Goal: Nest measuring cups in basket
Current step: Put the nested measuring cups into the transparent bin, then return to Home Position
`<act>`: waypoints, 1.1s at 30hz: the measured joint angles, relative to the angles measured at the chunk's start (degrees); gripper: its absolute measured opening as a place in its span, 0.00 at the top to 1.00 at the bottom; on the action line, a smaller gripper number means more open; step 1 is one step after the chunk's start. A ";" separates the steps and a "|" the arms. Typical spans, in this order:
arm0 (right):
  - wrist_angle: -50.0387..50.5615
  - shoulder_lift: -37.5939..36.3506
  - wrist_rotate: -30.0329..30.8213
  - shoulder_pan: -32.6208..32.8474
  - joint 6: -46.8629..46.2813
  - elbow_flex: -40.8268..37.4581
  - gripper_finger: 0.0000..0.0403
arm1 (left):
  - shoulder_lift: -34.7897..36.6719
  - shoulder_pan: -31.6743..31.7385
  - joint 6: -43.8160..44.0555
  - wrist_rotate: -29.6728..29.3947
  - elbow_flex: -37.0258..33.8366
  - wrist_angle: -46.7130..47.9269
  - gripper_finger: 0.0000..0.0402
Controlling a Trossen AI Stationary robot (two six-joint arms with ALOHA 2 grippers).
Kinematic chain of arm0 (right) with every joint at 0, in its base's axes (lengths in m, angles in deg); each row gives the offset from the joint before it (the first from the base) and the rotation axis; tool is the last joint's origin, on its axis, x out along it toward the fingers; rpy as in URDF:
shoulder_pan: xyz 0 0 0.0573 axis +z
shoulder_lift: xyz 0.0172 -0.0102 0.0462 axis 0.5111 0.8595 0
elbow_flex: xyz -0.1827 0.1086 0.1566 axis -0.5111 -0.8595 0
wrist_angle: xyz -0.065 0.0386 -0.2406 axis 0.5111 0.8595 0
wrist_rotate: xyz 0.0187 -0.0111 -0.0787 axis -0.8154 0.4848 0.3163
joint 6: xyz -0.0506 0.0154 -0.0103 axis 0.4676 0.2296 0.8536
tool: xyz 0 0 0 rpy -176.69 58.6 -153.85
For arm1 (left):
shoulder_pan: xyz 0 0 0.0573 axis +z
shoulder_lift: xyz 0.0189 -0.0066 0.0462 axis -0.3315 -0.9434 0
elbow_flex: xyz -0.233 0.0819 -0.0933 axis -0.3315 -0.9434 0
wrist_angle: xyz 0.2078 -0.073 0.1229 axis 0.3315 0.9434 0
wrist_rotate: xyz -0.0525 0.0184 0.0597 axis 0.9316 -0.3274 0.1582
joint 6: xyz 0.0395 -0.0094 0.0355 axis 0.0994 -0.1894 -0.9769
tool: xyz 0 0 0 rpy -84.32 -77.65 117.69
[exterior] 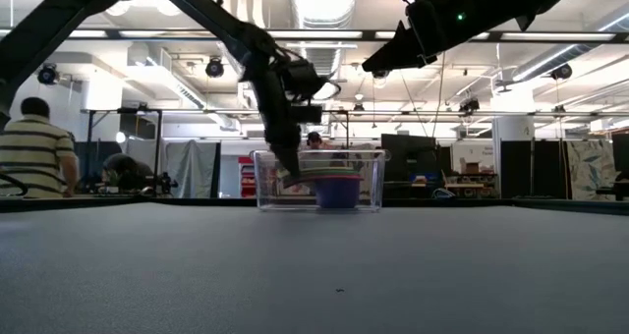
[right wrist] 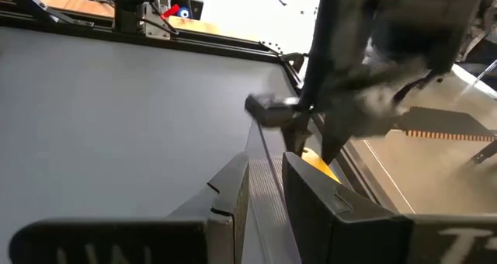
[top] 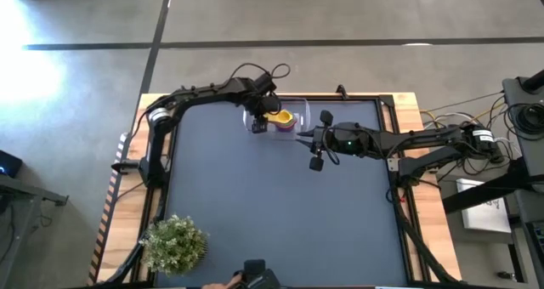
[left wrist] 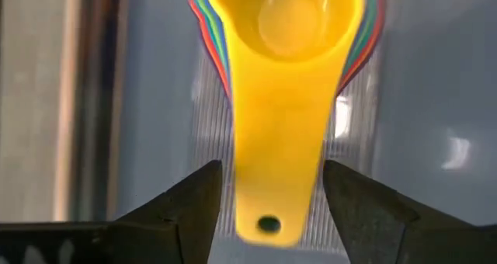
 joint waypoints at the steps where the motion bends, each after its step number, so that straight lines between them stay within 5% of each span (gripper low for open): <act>1: 0.00 0.00 0.00 0.00 -0.02 0.00 0.83 | 0.50 0.02 0.06 0.03 1.00 1.16 0.48; 7: 0.05 -0.07 0.00 0.00 -0.11 0.00 0.83 | 2.46 0.02 0.71 1.64 6.83 8.11 0.48; 10: 0.26 -1.15 -0.60 0.13 -0.08 0.00 0.83 | 5.73 0.04 1.11 8.81 7.84 8.79 0.49; 19: 0.83 -10.80 -12.91 0.15 -0.38 -2.79 0.83 | 22.44 -0.57 4.29 12.44 4.60 7.00 0.66; 25: -1.43 -18.98 -13.55 0.11 0.24 -8.45 0.84 | 37.30 -1.78 9.01 12.39 -4.92 3.24 0.78; 33: -2.36 -29.83 -13.14 0.00 0.02 -13.44 0.88 | 60.47 -2.88 16.80 11.54 -27.43 -10.87 0.86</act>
